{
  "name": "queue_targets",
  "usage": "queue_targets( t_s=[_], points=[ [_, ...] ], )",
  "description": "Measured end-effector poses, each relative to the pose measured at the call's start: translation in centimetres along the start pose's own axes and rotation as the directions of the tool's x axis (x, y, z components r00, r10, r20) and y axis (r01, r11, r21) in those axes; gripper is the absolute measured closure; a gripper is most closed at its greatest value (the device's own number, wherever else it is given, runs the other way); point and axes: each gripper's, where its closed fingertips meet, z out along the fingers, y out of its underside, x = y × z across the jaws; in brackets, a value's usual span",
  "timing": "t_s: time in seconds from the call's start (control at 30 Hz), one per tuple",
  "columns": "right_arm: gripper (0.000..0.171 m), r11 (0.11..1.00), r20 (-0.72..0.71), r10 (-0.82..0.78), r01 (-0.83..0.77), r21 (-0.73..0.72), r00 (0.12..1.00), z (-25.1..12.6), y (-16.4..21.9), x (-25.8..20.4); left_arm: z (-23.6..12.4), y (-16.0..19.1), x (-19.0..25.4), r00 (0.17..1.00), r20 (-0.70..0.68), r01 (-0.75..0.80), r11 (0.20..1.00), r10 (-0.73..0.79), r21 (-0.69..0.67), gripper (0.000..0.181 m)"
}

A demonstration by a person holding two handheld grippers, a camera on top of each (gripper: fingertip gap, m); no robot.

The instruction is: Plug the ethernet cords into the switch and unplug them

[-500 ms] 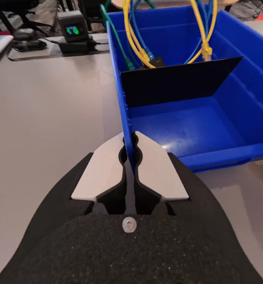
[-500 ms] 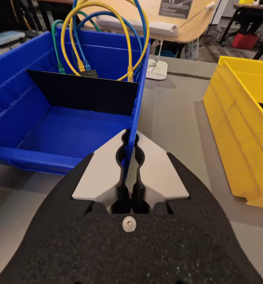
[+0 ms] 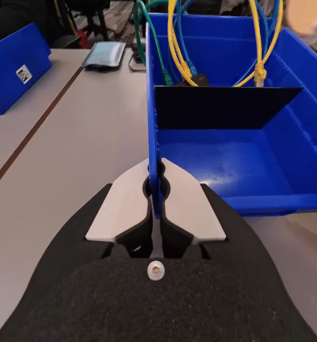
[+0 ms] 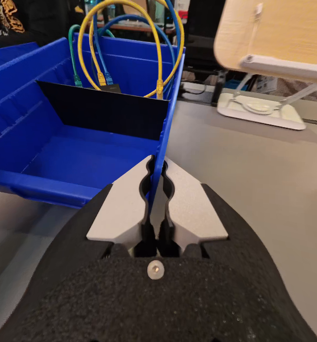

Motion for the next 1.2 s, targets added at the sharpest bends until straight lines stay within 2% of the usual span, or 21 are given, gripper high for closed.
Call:
queue_targets(
  t_s=[0.1, 0.2, 0.27, 0.33, 0.4, 0.5, 0.53, 0.57, 0.63, 0.73, 0.87, 0.9, 0.97, 1.03, 1.1, 1.2],
  points=[
    [0.166, 0.998, 0.037, -0.008, 0.010, -0.066, 0.999, 1.1, 1.6, -2.8, 0.8, 2.2, -2.7, 1.000, 0.006, 0.029, 0.996, -0.028, -0.085, 0.179],
    [0.164, 0.999, 0.042, -0.001, 0.003, -0.044, 0.999, 1.0, 2.0, -3.6, 1.3, 2.5, -3.3, 0.996, -0.032, 0.085, 0.994, -0.087, -0.071, 0.179],
    [0.159, 0.999, 0.107, 0.024, -0.021, -0.036, 0.994, 1.0, 2.0, -4.1, 1.8, 2.3, -3.6, 0.992, -0.045, 0.114, 0.991, -0.117, -0.069, 0.178],
    [0.153, 0.998, 0.217, 0.059, -0.051, -0.043, 0.974, 0.8, 2.0, -4.7, 2.2, 2.1, -3.9, 0.986, -0.057, 0.151, 0.986, -0.155, -0.069, 0.177],
    [0.151, 0.997, 0.363, 0.036, -0.009, -0.076, 0.931, -0.5, 2.4, -5.2, 2.2, 2.1, -3.9, 0.983, -0.064, 0.167, 0.984, -0.171, -0.062, 0.177],
    [0.147, 0.996, 0.589, 0.029, 0.025, -0.083, 0.807, -5.0, 2.3, -5.0, 1.7, 2.3, -4.2, 0.992, 0.002, 0.125, 0.991, -0.125, -0.044, 0.171],
    [0.139, 0.999, 0.626, 0.015, 0.014, -0.042, 0.780, -6.5, 1.5, -3.9, 1.3, 2.0, -4.1, 0.996, 0.013, 0.091, 0.995, -0.091, -0.026, 0.161],
    [0.132, 1.000, 0.626, -0.004, -0.008, 0.016, 0.779, -7.7, 0.6, -2.0, 0.8, 1.3, -3.7, 0.999, 0.003, 0.042, 0.999, -0.042, 0.008, 0.150],
    [0.137, 0.994, 0.612, -0.049, -0.022, 0.107, 0.789, -10.0, -0.5, 2.7, -0.6, -0.4, -3.2, 0.996, 0.032, -0.081, 0.993, 0.079, 0.090, 0.141],
    [0.142, 0.989, 0.517, -0.108, 0.042, 0.139, 0.849, -11.0, -0.4, 10.4, -3.0, -3.0, -2.6, 0.975, 0.119, -0.208, 0.955, 0.186, 0.212, 0.140],
    [0.134, 0.990, 0.405, -0.112, 0.065, 0.128, 0.907, -11.7, -1.5, 18.8, -5.4, -5.4, 0.2, 0.977, 0.123, -0.204, 0.936, 0.175, 0.286, 0.140],
    [0.134, 0.988, 0.358, -0.116, 0.069, 0.142, 0.926, -12.1, -1.7, 21.1, -5.7, -5.7, 1.3, 0.978, 0.111, -0.201, 0.935, 0.175, 0.293, 0.135],
    [0.132, 0.981, 0.259, -0.115, 0.067, 0.184, 0.959, -13.0, -1.8, 26.1, -5.8, -5.1, 4.0, 0.986, 0.043, -0.169, 0.950, 0.164, 0.261, 0.129],
    [0.131, 0.978, 0.148, -0.073, 0.042, 0.205, 0.986, -13.9, -1.1, 31.5, -5.9, -3.4, 7.2, 0.996, -0.065, -0.049, 0.979, 0.063, 0.197, 0.132],
    [0.128, 0.987, 0.060, -0.004, -0.005, 0.159, 0.998, -14.8, 0.8, 36.6, -6.3, -1.1, 10.1, 0.989, -0.144, 0.057, 0.984, -0.033, 0.168, 0.137],
    [0.126, 0.990, -0.070, 0.068, -0.059, 0.125, 0.995, -16.6, 4.0, 43.0, -6.0, 1.8, 11.8, 0.992, -0.118, 0.057, 0.985, -0.038, 0.165, 0.140]
  ],
)
